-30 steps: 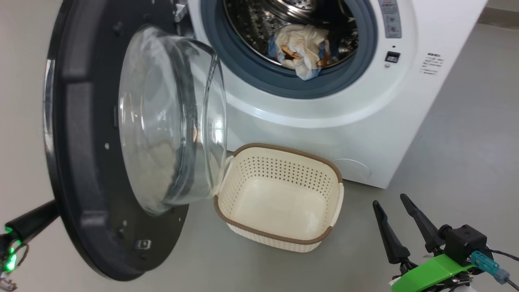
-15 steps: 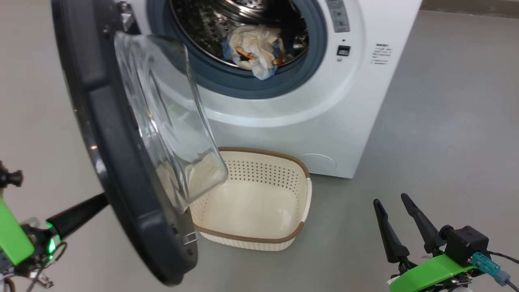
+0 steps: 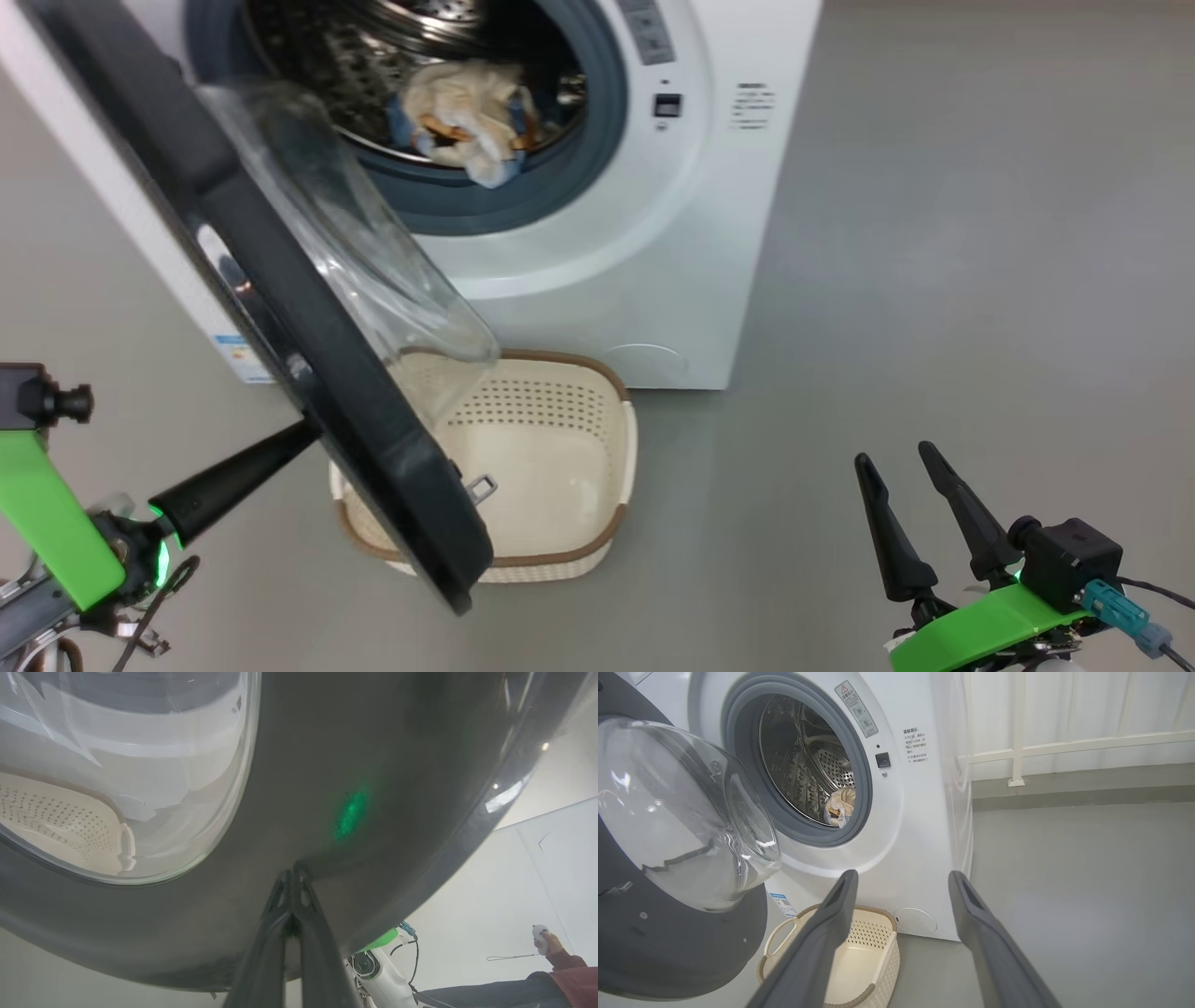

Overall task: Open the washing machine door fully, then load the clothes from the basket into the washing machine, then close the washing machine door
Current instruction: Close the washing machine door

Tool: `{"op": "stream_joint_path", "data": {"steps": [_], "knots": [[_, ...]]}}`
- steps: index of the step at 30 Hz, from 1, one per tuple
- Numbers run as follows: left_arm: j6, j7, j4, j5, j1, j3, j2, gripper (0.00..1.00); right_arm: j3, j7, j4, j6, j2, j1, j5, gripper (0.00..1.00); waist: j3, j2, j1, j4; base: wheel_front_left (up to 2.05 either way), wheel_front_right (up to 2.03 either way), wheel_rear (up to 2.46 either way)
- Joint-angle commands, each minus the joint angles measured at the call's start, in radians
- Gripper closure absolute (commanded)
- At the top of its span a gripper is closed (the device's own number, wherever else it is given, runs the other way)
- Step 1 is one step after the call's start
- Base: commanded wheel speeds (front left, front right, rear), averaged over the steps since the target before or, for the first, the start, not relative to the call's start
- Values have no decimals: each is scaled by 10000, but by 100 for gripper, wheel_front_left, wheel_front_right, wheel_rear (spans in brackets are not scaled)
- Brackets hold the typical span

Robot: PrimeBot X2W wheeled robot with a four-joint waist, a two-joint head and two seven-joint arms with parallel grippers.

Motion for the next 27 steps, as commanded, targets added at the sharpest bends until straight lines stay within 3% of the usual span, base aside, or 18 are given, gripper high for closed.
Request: {"op": "stream_joint_path", "data": {"steps": [1, 16, 27], "knots": [[-54, -104, -241, 142, -450, 381, 249, 100, 129, -82, -260, 44, -47, -218, -65, 0, 107, 0, 0, -469, 0, 0, 0], [-54, -941, 637, 364, -1195, 639, 579, 100, 31, -82, -345, 44, 211, -232, -78, 0, 427, 0, 0, -2260, 0, 0, 0], [-54, -1800, 1424, 613, -1852, 628, 843, 100, 50, -82, -374, 44, 361, -278, -64, 0, 518, 0, 0, -2917, 0, 0, 0]]}}
